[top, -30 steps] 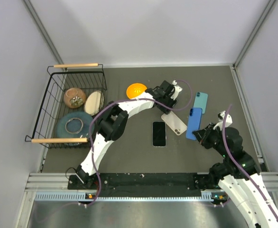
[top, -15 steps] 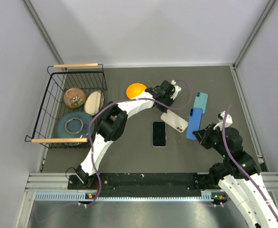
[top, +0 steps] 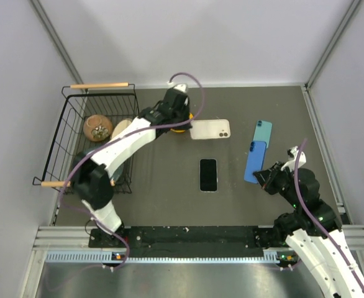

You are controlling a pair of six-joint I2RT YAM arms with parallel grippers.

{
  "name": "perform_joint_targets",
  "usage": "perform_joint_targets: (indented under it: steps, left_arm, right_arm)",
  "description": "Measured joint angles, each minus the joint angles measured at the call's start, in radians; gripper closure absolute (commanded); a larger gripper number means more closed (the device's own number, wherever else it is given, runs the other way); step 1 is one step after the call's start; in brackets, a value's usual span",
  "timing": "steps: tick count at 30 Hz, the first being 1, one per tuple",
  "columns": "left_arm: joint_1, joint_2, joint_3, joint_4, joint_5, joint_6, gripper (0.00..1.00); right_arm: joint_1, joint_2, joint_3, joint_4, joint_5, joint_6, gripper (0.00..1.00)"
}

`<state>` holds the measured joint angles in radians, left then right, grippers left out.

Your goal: Put the phone into the phone case

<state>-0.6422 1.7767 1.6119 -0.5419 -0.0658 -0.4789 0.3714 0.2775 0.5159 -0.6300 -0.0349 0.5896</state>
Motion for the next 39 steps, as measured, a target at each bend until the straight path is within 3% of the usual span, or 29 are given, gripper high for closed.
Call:
perform_joint_targets:
  steps: [10, 18, 21, 22, 23, 25, 26, 27, 31, 39]
  left_arm:
    - [-0.009, -0.382, -0.550, -0.010, -0.207, -0.391, 1.00]
    - [-0.068, -0.442, -0.690, -0.137, -0.386, -0.661, 1.00]
    - [-0.116, -0.431, -0.711, -0.159, -0.397, -0.689, 0.79]
    - [-0.135, -0.427, -0.711, -0.170, -0.399, -0.696, 0.68]
    - [-0.155, -0.426, -0.711, -0.177, -0.401, -0.701, 0.64]
    - [-0.185, -0.426, -0.711, -0.192, -0.404, -0.703, 0.54]
    - [-0.199, -0.426, -0.711, -0.196, -0.405, -0.696, 0.40]
    - [-0.209, -0.426, -0.711, -0.200, -0.405, -0.684, 0.34]
    - [-0.222, -0.426, -0.696, -0.200, -0.380, -0.557, 0.33]
    - [-0.192, -0.299, -0.513, -0.168, -0.209, -0.064, 0.32]
  right_arm:
    - [0.000, -0.029, -0.018, 0.002, -0.012, 0.018, 1.00]
    - [0.000, -0.043, -0.019, 0.001, -0.024, 0.018, 1.00]
    - [0.000, -0.047, -0.019, 0.001, -0.027, 0.017, 1.00]
    - [0.000, -0.047, -0.019, 0.001, -0.028, 0.017, 1.00]
    - [0.000, -0.047, -0.019, 0.001, -0.029, 0.017, 1.00]
    - [0.000, -0.049, -0.019, 0.001, -0.033, 0.017, 1.00]
    - [0.000, -0.051, -0.019, 0.001, -0.035, 0.018, 1.00]
    - [0.000, -0.055, -0.019, 0.000, -0.037, 0.018, 1.00]
    - [0.000, -0.061, -0.019, 0.001, -0.042, 0.018, 1.00]
    - [0.000, -0.077, -0.019, 0.001, -0.055, 0.025, 1.00]
